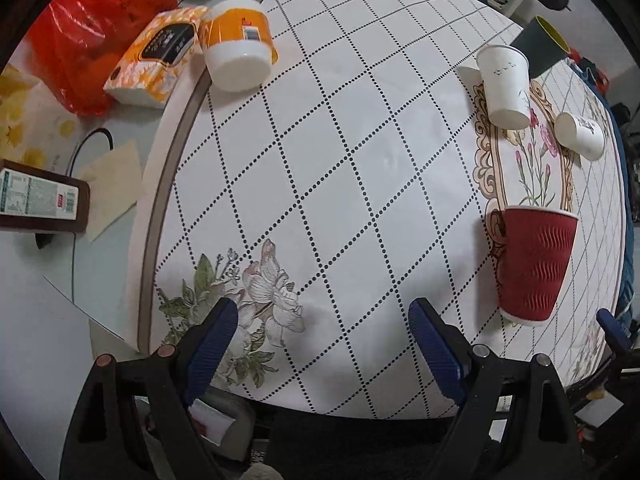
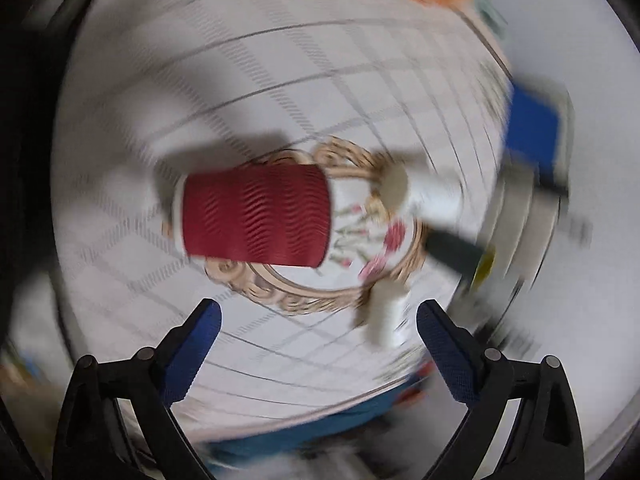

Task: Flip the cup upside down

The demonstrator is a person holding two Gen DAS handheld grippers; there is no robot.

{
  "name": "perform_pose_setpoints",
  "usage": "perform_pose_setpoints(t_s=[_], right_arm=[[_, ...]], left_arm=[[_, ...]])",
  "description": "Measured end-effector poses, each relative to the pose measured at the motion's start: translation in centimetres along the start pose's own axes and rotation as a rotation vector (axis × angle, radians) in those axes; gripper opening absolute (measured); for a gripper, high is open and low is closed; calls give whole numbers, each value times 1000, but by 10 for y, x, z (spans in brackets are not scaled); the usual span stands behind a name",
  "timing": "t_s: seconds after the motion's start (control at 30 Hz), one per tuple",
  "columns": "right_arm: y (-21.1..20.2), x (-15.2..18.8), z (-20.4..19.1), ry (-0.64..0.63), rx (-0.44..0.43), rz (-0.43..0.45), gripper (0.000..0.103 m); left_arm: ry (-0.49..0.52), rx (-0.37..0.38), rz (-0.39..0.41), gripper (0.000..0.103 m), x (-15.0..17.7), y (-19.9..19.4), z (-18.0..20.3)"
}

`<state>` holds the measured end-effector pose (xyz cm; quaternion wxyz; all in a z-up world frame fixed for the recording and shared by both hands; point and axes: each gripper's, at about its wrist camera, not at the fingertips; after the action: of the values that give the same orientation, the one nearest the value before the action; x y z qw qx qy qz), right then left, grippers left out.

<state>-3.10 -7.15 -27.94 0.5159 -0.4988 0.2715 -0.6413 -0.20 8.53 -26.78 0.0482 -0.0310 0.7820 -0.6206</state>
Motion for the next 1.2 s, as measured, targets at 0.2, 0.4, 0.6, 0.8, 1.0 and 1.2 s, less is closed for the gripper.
perform_pose_setpoints(t_s=[0.2,0.4,0.6,0.8,1.0,1.2], right_arm=[[29,17,-54,-703,248,-7,100],[76,44,-74,-1160,427,15,100],[95,37,-72,-1290,447,75,100],[110,29,-71,-1353,451,116,96],[120,26,-61,-1384,444,136,91],[128,28,-53,-1376,424,142,82]], left_arm=[[-11,-1,-35,88,-6,16,9],[-17,-6,-70,88,-11,35,17],[-26,-8,-104,88,-12,53,15],[-26,-17,-117,88,-19,63,9],[-34,-23,-112,88,-28,65,1],[-26,-26,-105,87,-33,64,-3]])
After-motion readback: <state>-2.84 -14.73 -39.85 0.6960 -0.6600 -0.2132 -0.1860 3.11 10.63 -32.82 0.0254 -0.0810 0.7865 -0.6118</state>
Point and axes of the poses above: each gripper's, at about its wrist camera, not at the fingertips, and y roughly the way its jaws point, z to its right, x to its underside, and after that the axes turned 6 degrees about -x, right-handed
